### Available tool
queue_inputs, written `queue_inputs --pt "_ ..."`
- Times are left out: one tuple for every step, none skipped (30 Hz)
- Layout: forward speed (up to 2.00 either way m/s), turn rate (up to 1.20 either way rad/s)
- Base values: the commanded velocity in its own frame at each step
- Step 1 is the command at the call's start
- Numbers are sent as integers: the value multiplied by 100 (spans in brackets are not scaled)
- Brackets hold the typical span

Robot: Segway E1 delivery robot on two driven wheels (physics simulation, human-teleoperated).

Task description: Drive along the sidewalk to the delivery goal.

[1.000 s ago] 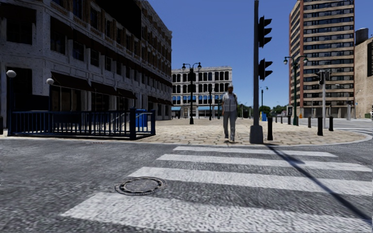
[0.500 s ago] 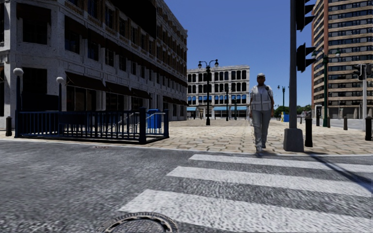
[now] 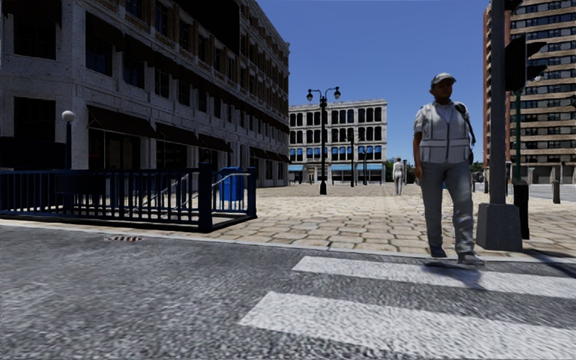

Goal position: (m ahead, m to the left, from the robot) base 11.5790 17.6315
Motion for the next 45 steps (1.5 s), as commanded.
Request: queue_inputs --pt "116 -30" --pt "111 -32" --pt "111 -32" --pt "108 -37" --pt "107 -42" --pt "106 -42" --pt "106 -42" --pt "106 -37" --pt "106 -24" --pt "106 -18" --pt "106 -18" --pt "101 -31" --pt "87 -69" --pt "87 -69" --pt "82 -73" --pt "81 -74" --pt "80 -69" --pt "80 -69" --pt "80 -51" --pt "80 -7" --pt "80 -7" --pt "79 0" --pt "79 0" --pt "79 0" --pt "79 0" --pt "79 0" --pt "79 0" --pt "79 0" --pt "79 0" --pt "79 0" --pt "79 0" --pt "79 0" --pt "79 0" --pt "79 0" --pt "79 0" --pt "79 0" --pt "79 0" --pt "79 0" --pt "79 0" --pt "79 0" --pt "79 0" --pt "79 0" --pt "79 0" --pt "79 0" --pt "79 0"
